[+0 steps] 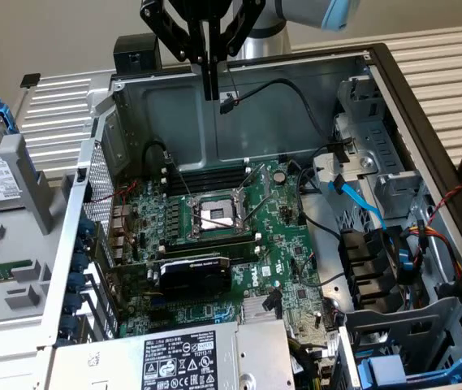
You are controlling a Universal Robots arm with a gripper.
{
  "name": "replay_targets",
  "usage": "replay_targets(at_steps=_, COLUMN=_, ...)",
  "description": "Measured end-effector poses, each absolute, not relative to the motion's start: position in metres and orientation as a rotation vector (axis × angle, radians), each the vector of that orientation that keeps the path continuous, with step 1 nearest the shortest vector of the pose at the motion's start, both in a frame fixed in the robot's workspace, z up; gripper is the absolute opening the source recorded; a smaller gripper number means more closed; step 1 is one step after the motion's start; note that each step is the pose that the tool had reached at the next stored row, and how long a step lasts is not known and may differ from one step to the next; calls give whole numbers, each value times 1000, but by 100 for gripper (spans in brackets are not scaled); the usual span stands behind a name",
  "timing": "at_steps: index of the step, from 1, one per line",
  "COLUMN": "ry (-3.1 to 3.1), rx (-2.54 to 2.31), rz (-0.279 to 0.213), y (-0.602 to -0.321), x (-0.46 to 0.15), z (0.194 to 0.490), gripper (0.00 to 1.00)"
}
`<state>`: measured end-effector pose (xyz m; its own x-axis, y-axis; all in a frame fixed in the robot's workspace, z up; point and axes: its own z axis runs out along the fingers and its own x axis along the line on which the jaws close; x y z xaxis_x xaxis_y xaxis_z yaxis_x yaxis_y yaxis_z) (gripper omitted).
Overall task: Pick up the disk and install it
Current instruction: 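Reach for the disk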
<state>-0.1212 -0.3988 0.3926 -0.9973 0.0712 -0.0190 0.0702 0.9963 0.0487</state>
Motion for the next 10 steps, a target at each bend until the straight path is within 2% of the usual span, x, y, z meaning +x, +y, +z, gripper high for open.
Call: replay_targets(at_steps=10, ry=3118, rx=110, rz=75, y=-399, x=-130, z=393, gripper=15)
